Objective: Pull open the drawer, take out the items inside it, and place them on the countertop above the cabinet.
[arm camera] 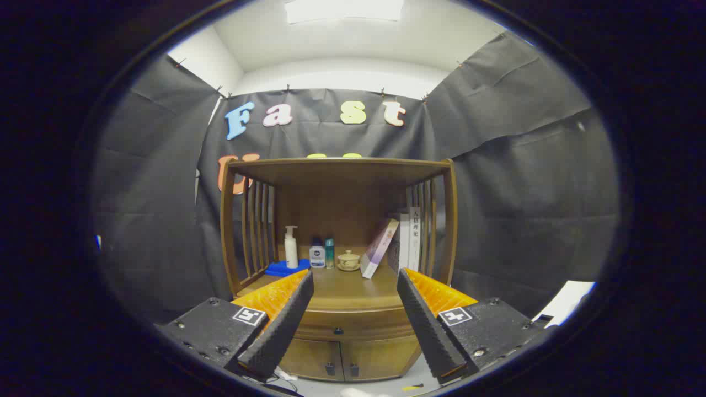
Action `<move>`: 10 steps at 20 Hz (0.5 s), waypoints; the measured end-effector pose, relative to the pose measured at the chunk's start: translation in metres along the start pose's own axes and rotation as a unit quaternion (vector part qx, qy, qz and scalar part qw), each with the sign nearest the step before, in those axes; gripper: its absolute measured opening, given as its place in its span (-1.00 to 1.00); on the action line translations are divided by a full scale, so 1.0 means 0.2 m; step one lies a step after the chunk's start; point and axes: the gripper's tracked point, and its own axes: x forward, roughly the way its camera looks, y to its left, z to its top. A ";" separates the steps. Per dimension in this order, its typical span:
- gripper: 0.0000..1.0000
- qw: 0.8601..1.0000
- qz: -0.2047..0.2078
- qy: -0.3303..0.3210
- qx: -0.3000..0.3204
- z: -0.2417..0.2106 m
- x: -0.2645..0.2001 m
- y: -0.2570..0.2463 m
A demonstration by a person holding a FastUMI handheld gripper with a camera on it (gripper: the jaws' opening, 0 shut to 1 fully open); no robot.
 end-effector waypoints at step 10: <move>0.98 1.000 -0.003 -0.001 -0.008 0.01 0.03 0.01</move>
